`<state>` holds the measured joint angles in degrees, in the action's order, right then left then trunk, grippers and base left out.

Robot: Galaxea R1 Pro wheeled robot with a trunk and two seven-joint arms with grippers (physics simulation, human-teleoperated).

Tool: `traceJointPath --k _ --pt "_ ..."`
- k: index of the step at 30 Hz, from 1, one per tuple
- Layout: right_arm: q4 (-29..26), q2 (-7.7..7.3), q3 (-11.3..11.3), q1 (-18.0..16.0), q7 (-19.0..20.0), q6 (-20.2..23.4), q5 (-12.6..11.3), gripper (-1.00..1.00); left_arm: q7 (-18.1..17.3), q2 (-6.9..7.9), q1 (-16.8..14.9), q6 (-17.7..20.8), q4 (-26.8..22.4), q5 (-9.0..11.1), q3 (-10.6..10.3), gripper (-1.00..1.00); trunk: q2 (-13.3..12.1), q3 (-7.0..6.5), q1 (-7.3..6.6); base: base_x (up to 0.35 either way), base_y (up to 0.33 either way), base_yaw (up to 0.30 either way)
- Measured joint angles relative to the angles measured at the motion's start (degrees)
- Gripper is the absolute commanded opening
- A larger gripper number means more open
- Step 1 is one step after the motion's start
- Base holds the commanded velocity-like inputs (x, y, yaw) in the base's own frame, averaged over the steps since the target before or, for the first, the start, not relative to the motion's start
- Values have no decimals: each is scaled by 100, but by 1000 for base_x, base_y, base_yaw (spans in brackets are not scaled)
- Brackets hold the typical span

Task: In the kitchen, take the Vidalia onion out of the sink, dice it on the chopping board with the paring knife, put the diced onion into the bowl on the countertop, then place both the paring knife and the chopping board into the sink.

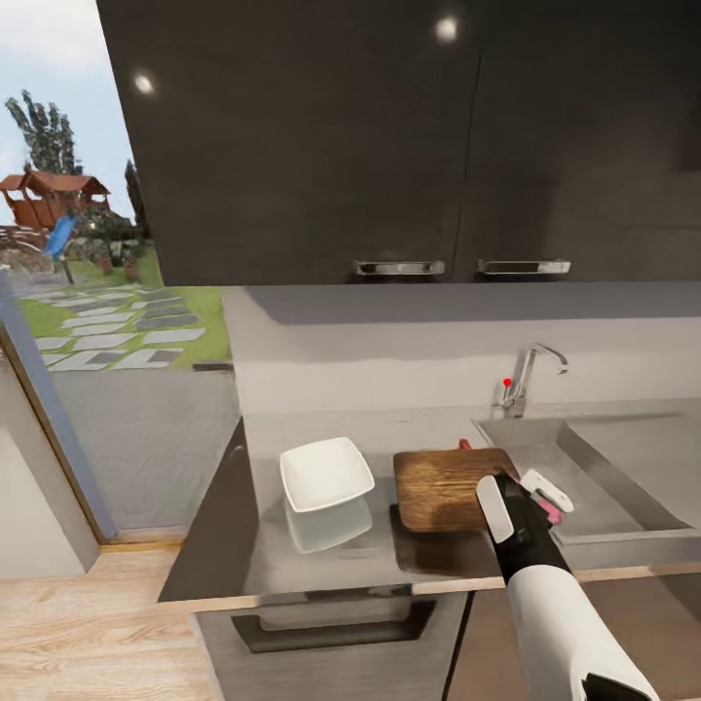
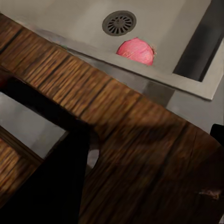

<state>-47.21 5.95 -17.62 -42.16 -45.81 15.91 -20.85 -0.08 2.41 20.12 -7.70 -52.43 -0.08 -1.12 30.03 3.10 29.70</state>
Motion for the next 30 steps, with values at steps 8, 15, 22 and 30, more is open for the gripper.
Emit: traceJointPath --k 8,15,22,30 --pt "9 -2 -2 1 1 -29 14 -100 0 0 -2 -2 4 -1 -2 100 1 0 0 -1 129 0" --pt "13 -3 0 2 1 -29 9 -100 0 -1 0 -1 52 -7 0 100 0 -1 3 -183 1 0" --pt "9 -2 -2 0 1 -30 15 -100 0 1 -3 -2 62 -8 -2 100 1 0 0 -54 0 0" --pt "71 5 5 2 -1 -27 4 -100 0 1 -2 -2 63 -8 -2 100 1 0 0 -2 0 0"
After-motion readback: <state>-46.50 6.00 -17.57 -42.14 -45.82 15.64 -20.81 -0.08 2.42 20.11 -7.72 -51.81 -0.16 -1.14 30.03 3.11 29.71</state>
